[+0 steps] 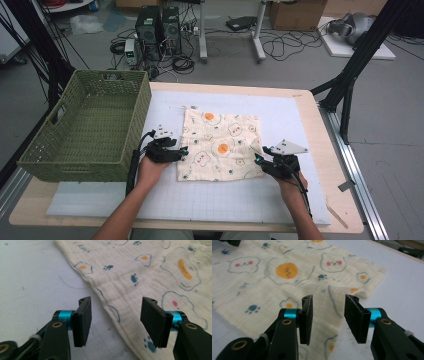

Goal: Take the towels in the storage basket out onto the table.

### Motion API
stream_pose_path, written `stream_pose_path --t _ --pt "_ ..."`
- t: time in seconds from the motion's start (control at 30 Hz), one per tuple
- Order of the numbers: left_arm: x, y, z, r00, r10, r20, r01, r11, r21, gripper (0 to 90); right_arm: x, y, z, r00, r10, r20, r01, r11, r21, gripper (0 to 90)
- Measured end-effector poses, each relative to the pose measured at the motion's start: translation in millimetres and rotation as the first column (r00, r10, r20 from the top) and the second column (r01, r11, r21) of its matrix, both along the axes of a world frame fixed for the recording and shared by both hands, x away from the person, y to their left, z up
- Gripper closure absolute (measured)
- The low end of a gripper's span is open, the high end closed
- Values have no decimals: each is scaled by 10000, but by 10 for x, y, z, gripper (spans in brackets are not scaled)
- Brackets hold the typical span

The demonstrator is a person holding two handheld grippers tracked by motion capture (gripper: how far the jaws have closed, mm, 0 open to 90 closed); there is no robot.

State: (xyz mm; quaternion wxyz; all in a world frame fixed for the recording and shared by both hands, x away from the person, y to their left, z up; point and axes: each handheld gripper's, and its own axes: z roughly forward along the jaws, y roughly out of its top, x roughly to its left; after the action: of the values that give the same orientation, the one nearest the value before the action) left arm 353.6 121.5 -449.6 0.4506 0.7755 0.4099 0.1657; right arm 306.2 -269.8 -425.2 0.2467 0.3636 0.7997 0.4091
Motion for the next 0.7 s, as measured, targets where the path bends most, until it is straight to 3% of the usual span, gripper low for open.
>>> stream_pose_path --t 0.07,0.17,0.27,0.37,0.43,0.47,0.5,0.57,0.63,0.67,0.7 --pt "-53 19 10 9997 -204 -157 206 9998 81 456 -37 22 -45 9992 320 -228 -314 9991 270 579" --pt "-142 39 14 9989 -436 -199 439 9989 165 455 -109 71 -121 9965 638 -532 -636 9980 58 574" --pt "-230 77 -2 9984 -496 -276 498 9987 78 455 -173 89 -147 9930 905 -755 -925 9954 -237 642" --pt "-302 102 -8 9977 -577 -355 575 9983 -56 456 -219 60 -143 9926 835 -878 -855 9961 -197 671" --pt "-362 101 -12 9949 -919 -406 914 9957 -152 472 -245 40 -150 9928 742 -938 -766 9968 -221 671" --pt "-405 95 -10 9917 -1238 -345 1234 9923 -130 505 -256 41 -172 9925 692 -1004 -737 9964 -418 677" --pt "-433 83 -8 9917 -1247 -298 1245 9922 -94 526 -274 60 -224 9906 692 -1178 -802 9926 -913 707" --pt "-476 53 -14 9892 -1428 -331 1433 9896 150 556 -299 38 -255 9920 680 -1062 -734 9962 -478 748" --pt "-502 -17 -20 9862 -1631 -274 1650 9817 947 584 -293 34 -257 9898 625 -1277 -657 9976 -209 773" --pt "-518 -42 -20 9881 -1535 -124 1539 9810 1185 607 -299 38 -257 9888 547 -1388 -573 9982 -147 786" --pt "-516 -42 -19 9882 -1524 -135 1530 9810 1196 626 -301 43 -258 9883 413 -1469 -420 9991 -14 798"
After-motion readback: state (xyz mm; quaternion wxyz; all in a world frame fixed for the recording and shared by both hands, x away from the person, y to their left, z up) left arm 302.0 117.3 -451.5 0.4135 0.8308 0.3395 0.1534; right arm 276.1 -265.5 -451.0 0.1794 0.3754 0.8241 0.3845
